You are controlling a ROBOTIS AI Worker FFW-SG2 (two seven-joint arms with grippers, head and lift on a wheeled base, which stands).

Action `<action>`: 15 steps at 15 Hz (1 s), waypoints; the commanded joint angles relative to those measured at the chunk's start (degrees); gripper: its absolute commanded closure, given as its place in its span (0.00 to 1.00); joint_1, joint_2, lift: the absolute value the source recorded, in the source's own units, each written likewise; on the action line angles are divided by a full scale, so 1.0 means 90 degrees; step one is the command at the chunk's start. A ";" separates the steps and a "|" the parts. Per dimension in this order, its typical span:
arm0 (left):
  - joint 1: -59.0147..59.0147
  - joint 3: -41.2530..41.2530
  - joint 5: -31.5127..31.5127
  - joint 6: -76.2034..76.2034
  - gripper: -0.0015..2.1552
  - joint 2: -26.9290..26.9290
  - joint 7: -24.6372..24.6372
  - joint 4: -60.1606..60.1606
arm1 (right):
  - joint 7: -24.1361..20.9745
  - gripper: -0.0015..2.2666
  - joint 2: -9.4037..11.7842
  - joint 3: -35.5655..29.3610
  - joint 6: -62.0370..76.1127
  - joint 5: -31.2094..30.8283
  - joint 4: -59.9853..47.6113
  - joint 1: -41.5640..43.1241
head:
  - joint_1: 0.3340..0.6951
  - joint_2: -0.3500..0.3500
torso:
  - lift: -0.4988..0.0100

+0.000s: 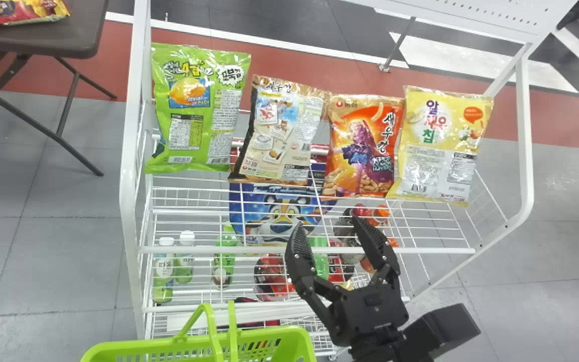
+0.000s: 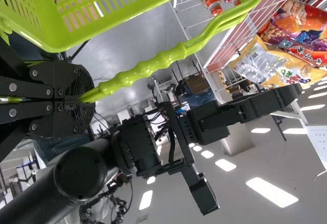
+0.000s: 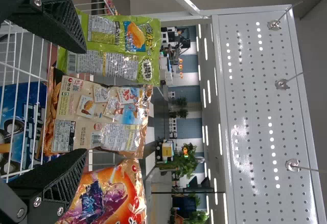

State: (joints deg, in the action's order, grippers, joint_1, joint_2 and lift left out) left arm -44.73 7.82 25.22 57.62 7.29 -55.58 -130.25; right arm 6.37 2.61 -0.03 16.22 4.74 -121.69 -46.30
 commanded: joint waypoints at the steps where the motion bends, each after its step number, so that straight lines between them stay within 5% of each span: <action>1: 0.0000 0.0000 0.0000 0.0000 0.99 -0.0010 0.0004 0.0000 | 0.0006 0.06 0.0003 -0.0006 -0.0001 0.0011 0.0005 0.0008 | 1.00 0.00 | 0.97; 10: 0.0000 -0.0020 0.0000 0.0000 0.99 0.0000 -0.0006 0.0010 | 0.0015 0.06 0.0003 -0.0055 0.0018 0.0011 0.0181 0.0115 | 1.00 0.00 | 0.97; 15: 0.0000 -0.0020 0.0000 0.0117 0.99 0.0000 0.0043 0.0010 | 0.0006 0.06 0.0091 -0.0084 -0.0314 0.0011 0.0728 0.0994 | 1.00 0.00 | 0.97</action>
State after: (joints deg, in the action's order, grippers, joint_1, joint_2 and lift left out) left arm -44.74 7.65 25.22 58.39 7.29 -55.25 -130.15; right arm 6.45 2.99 -0.78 15.04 4.87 -116.75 -40.00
